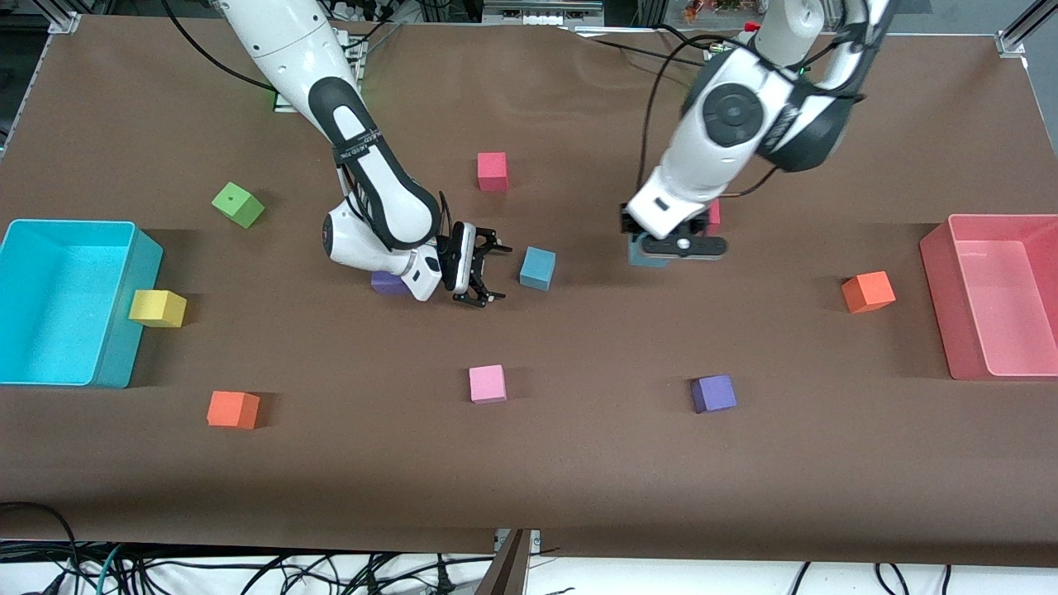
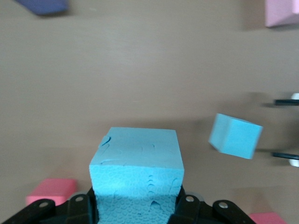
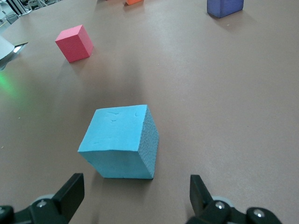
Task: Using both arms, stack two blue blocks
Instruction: 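Lift the second light blue cube and carry it toward the placed cube, then lower the held cube with the left gripper onto the placed light blue cube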
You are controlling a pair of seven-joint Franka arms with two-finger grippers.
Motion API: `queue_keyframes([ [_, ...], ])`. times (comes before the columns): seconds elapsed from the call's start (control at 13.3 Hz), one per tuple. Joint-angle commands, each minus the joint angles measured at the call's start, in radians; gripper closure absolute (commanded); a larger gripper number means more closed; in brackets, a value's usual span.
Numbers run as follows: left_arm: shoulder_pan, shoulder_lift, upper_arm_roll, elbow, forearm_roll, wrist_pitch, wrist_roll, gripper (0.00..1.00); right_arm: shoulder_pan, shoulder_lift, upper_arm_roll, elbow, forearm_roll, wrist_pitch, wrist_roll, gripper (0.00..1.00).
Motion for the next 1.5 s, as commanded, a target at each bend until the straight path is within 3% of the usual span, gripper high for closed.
queue_keyframes([
  [0.0, -0.098, 0.121, 0.012, 0.149, -0.018, -0.025, -0.057, 1.0, -0.009, -0.005, 0.006, -0.008, 0.021, -0.011, -0.02, 0.0],
  [0.3, -0.21, 0.27, 0.02, 0.281, -0.006, -0.024, -0.237, 1.0, -0.009, -0.005, 0.006, -0.008, 0.021, -0.012, -0.02, 0.0],
  [0.83, -0.321, 0.434, 0.072, 0.39, -0.006, -0.012, -0.239, 1.0, -0.01, -0.008, 0.006, -0.013, 0.021, -0.017, -0.02, 0.0],
  [1.43, -0.321, 0.431, 0.113, 0.404, 0.002, -0.013, -0.199, 1.0, -0.01, -0.011, 0.005, -0.028, 0.021, -0.041, -0.03, 0.0],
])
